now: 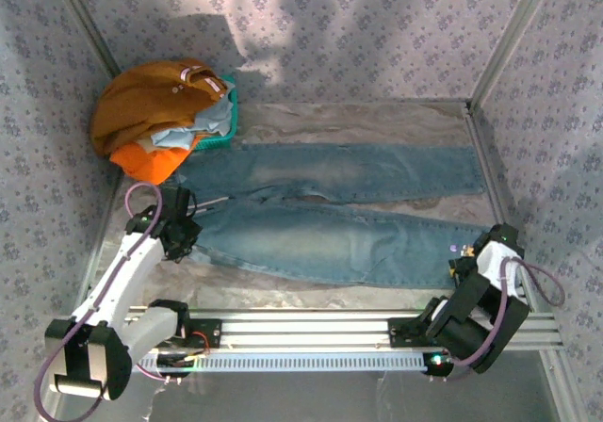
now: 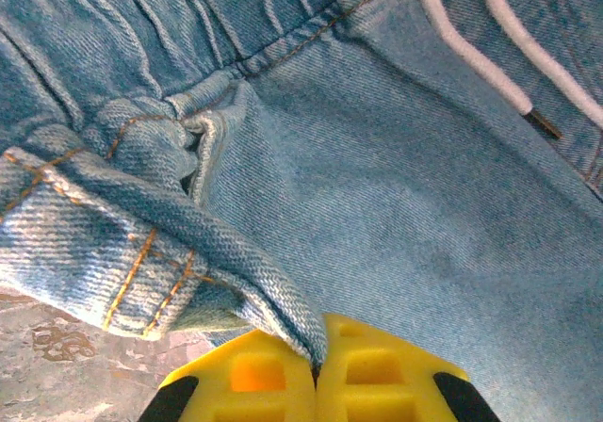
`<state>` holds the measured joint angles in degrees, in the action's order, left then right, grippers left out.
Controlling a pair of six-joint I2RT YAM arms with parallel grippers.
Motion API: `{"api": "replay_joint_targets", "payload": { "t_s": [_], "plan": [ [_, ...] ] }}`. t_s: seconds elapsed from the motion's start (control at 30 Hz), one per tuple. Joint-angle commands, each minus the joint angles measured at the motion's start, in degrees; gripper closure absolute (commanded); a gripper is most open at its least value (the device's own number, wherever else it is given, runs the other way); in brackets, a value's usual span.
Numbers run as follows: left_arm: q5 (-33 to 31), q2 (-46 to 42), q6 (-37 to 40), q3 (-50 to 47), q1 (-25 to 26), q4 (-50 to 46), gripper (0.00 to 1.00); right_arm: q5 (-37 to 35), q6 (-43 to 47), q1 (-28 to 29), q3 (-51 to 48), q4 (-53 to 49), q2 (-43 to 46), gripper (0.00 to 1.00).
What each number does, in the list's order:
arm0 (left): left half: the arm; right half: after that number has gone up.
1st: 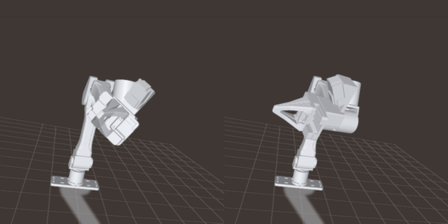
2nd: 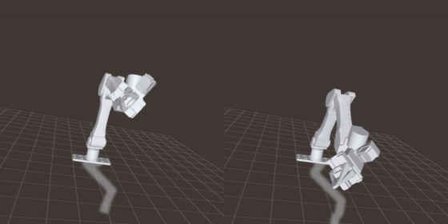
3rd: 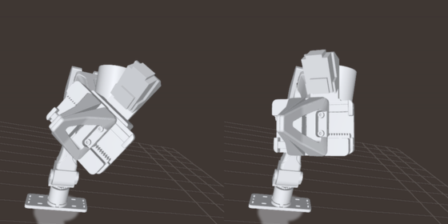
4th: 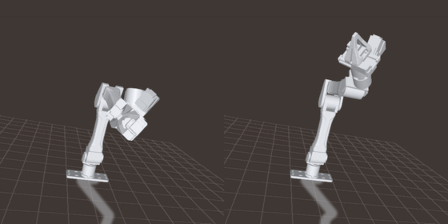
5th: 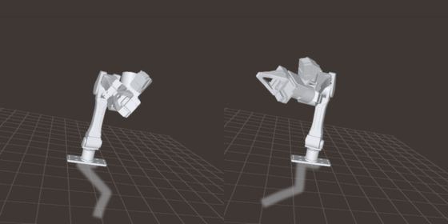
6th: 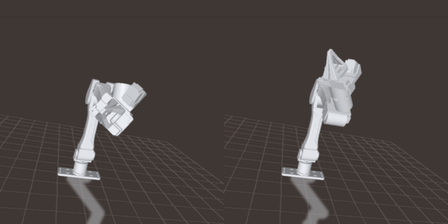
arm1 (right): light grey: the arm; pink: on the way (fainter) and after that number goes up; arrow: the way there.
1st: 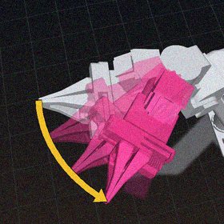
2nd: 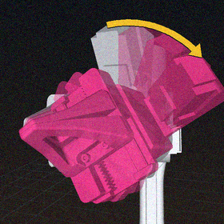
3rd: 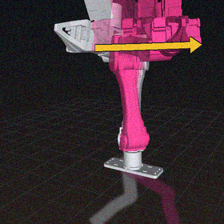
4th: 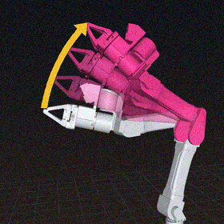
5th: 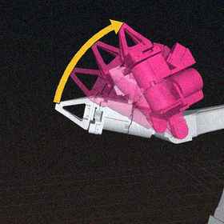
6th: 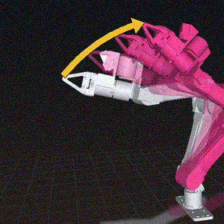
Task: Fold and stack the trousers
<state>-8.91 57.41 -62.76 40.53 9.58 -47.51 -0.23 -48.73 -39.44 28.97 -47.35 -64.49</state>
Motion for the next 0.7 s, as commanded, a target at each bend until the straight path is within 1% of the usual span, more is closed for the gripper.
{"api": "replay_joint_targets", "payload": {
  "t_s": [0.0,0.07,0.13,0.2,0.33,0.43,0.5,0.53,0.6,0.67],
  "plan": [
    [0.7,0.1,0.8,2.4,-0.6,1.5,1.0,1.0,-0.3,0.6,0.5,10.2,-2.0,0.35],
    [0.9,0.2,0.9,2.8,-0.6,1.5,1.0,0.3,0.1,0.6,0.3,11.3,-3.6,0.43],
    [0.6,-0.1,1.2,3.2,-0.6,1.1,1.0,-0.1,1.1,0.7,0.8,11.9,-5.0,0.55],
    [0.3,-0.3,1.6,3.5,-0.7,0.7,1.0,-0.4,2.0,0.6,1.3,12.3,-5.2,0.64],
    [-0.2,-0.4,3.4,4.6,-1.0,-0.5,1.0,-0.2,3.8,0.3,2.7,11.3,-3.3,0.81],
    [-0.8,-0.8,4.4,5.6,-1.2,-1.4,1.0,1.2,4.8,0.7,3.2,10.3,0.1,0.93],
    [-0.9,-1.3,5.1,6.6,-1.3,-1.9,1.0,2.8,5.5,0.7,3.6,9.6,3.0,0.99],
    [-0.9,-1.8,5.6,7.3,-1.3,-2.3,1.0,3.4,5.8,0.7,4.1,8.9,4.6,1.0],
    [-0.9,-2.6,6.4,8.9,-1.3,-3.0,1.0,4.5,6.3,0.9,5.4,8.0,7.3,1.0],
    [-1.3,-3.6,7.4,10.9,-1.3,-3.8,1.0,7.2,5.8,1.0,7.5,7.8,9.1,1.0]
  ]
}}
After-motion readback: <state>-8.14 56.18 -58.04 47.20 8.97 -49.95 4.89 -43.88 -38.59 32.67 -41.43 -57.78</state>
